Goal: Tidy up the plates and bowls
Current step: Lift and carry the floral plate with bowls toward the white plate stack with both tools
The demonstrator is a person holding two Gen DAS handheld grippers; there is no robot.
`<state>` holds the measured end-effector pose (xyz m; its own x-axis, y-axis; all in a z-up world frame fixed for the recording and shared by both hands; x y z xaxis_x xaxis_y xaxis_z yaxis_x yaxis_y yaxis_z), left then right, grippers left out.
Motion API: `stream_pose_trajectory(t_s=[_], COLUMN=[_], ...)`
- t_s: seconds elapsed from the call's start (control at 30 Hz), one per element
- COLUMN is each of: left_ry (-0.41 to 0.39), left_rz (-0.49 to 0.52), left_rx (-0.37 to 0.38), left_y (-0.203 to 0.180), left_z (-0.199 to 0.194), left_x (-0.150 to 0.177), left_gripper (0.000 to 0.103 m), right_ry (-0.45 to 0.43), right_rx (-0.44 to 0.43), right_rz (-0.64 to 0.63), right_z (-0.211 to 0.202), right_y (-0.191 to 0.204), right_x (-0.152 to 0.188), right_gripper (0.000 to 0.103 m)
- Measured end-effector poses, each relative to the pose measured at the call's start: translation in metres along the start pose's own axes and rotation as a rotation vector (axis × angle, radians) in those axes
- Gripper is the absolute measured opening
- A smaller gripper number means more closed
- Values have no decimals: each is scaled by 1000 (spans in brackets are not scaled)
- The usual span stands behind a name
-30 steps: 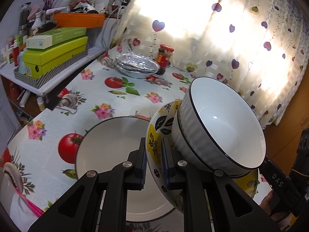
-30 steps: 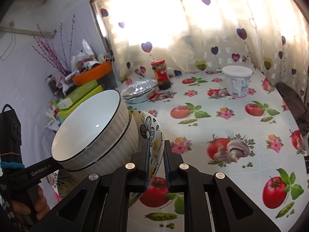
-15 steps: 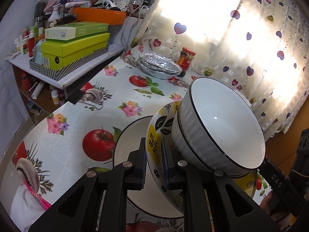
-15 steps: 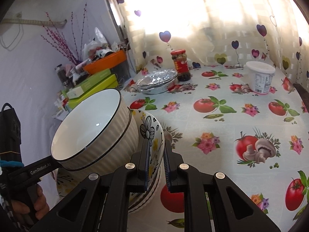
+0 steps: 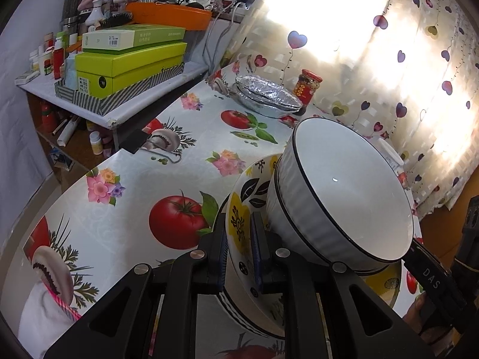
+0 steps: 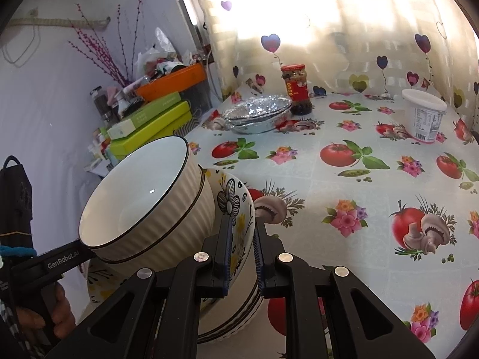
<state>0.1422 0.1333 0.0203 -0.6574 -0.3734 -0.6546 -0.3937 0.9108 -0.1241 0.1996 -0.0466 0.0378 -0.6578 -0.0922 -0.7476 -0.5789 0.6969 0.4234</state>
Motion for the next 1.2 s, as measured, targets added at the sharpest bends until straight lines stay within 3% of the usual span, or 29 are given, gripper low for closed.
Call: stream_pose_trajectory(t_s=[1.2], left_ry=[7], left_rz=[26], left_rx=[-21], left_y=[-1], left_z=[11], left_x=[4], left_gripper=[14], right_ry=[16], right_rx=[9], right_rz=[6], right_z=[12], right_y=[-8], right_x=[8], right_gripper=[14])
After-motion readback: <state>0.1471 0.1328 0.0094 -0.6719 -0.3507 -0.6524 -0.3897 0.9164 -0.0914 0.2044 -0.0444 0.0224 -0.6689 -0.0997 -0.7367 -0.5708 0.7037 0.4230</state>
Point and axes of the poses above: each gripper's, at about its wrist camera, not at the fingertips, and z roughly the way its jaws point, y to its left, x to its underside, the point moved 8 cm from there along z, roughly the way its jaws point, and after that the axes turned 14 degrees about -x, right-handed, at the moved point
